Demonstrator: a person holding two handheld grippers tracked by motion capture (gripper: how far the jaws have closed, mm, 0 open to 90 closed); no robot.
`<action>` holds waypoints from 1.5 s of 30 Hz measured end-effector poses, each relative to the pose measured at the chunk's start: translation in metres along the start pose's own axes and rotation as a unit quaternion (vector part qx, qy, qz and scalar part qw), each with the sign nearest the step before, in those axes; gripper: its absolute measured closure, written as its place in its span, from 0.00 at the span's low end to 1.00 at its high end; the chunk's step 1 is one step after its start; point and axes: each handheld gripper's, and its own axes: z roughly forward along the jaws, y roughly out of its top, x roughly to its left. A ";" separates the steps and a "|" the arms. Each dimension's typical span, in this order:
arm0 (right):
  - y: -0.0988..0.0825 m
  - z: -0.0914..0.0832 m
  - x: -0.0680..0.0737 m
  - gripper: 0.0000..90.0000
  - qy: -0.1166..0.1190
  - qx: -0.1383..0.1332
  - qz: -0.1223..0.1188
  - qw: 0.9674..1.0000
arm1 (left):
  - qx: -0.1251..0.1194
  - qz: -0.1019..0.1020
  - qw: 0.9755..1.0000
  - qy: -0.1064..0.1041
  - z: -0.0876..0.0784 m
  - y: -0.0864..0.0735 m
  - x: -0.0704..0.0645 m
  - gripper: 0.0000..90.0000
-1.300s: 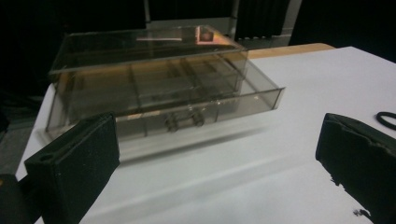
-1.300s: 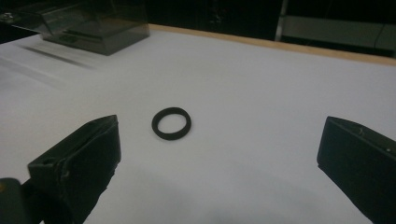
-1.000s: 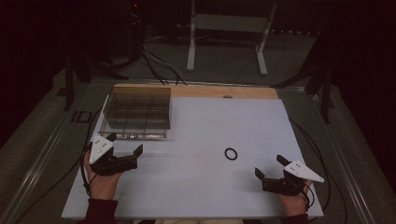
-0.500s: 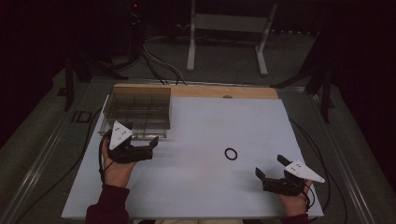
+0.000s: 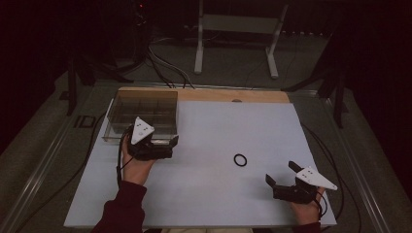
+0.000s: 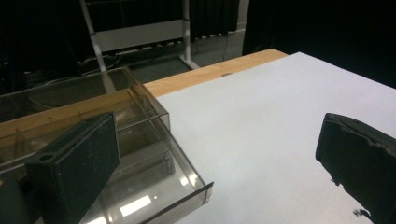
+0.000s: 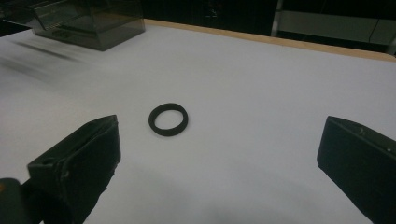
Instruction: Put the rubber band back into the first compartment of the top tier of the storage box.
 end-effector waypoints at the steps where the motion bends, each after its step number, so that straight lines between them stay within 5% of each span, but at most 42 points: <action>1: 0.000 0.000 0.000 0.00 0.000 0.000 0.000 1.000 | 0.001 0.001 1.000 -0.001 0.002 0.001 -0.001 0.01; 45: 0.001 0.000 0.000 0.00 0.003 -0.002 -0.006 1.000 | 0.049 0.052 0.996 -0.060 0.095 0.009 -0.065 0.01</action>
